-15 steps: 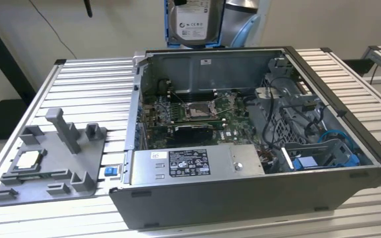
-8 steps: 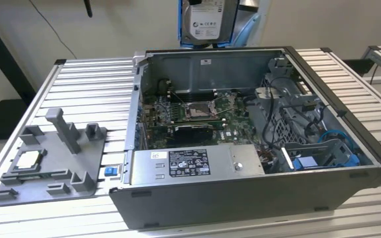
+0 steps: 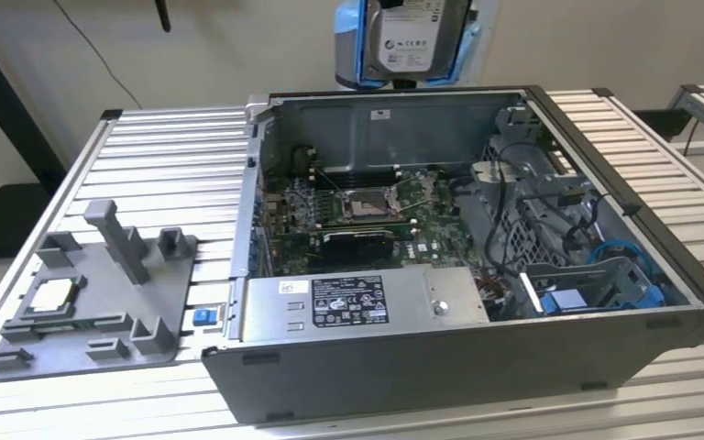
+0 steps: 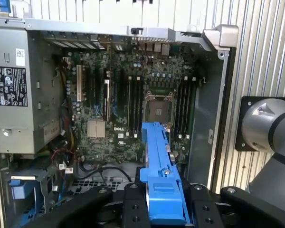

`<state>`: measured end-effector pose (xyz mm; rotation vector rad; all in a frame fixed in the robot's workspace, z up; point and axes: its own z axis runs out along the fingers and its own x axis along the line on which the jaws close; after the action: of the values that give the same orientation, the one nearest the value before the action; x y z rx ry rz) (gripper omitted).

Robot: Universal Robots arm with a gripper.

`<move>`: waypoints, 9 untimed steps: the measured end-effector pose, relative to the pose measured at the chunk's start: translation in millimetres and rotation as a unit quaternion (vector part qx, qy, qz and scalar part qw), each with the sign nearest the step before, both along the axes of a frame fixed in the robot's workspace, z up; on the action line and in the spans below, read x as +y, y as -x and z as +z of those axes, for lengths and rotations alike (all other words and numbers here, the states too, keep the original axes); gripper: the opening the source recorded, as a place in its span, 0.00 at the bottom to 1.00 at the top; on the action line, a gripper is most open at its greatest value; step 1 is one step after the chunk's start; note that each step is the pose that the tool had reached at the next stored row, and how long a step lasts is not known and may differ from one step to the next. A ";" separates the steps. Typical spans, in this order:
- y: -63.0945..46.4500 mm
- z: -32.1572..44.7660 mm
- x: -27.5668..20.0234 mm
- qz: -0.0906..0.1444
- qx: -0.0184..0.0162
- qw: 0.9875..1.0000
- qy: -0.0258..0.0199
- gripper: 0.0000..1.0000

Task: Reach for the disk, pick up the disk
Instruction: 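Pick up the disk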

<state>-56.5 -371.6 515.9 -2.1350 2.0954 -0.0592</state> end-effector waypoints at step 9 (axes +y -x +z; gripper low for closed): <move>-31.4 0.0 0.0 0.000 0.002 1.000 0.000 0.00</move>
<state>-25.1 -371.6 515.9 -2.1366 2.0972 -0.0557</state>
